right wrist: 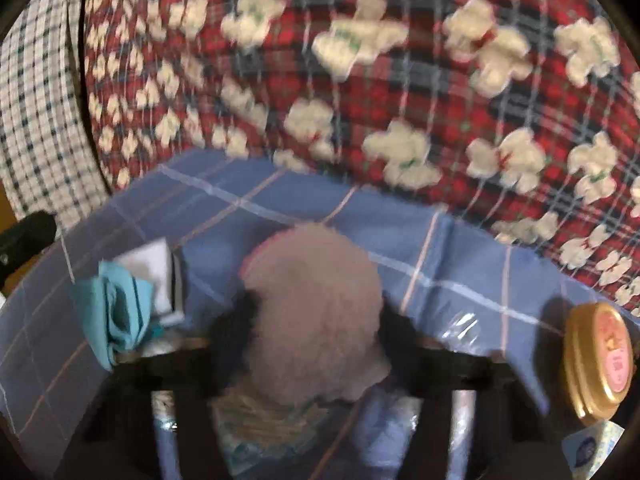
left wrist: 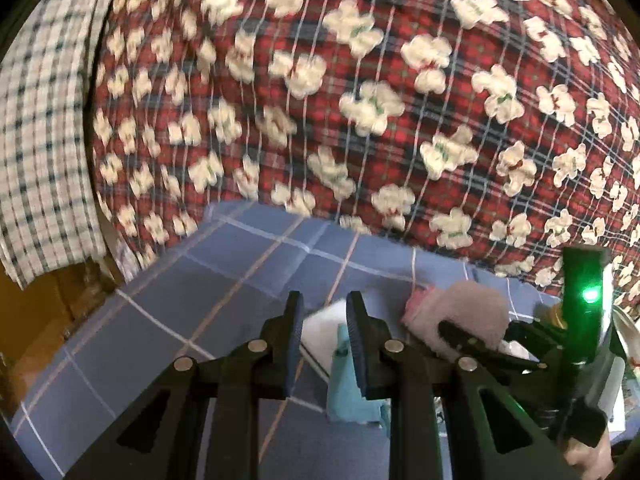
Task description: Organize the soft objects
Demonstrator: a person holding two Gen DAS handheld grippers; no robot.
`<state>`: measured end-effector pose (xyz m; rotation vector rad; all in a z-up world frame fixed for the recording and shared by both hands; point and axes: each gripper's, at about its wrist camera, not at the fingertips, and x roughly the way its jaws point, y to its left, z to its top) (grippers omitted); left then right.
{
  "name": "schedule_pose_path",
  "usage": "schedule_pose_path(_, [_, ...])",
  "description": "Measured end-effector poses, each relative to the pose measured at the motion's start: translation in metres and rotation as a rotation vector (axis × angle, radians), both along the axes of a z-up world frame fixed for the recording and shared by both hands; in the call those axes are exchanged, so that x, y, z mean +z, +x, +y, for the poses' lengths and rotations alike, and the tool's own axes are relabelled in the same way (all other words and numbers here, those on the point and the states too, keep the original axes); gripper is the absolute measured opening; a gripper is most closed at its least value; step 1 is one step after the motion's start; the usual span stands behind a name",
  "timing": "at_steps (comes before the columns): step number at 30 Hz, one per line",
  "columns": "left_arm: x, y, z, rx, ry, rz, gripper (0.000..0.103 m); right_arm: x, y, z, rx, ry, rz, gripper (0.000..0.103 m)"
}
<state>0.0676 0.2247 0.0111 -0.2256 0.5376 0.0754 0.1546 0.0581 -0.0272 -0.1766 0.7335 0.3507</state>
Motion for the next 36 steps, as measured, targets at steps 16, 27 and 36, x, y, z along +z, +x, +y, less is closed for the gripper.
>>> schedule_pose_path(16, [-0.037,0.024,-0.038,-0.203,0.021,0.194,0.025,0.044,-0.082,-0.056,-0.014,0.293,-0.22,0.016])
schedule_pose_path(27, [-0.024,0.008,-0.032,-0.239,-0.012,0.082,0.002,0.041,-0.125,-0.068,-0.057,0.225,-0.284,0.016])
schedule_pose_path(36, [-0.016,0.003,-0.011,-0.223,-0.134,0.048,0.002,0.043,-0.136,-0.084,-0.088,0.262,-0.282,0.016])
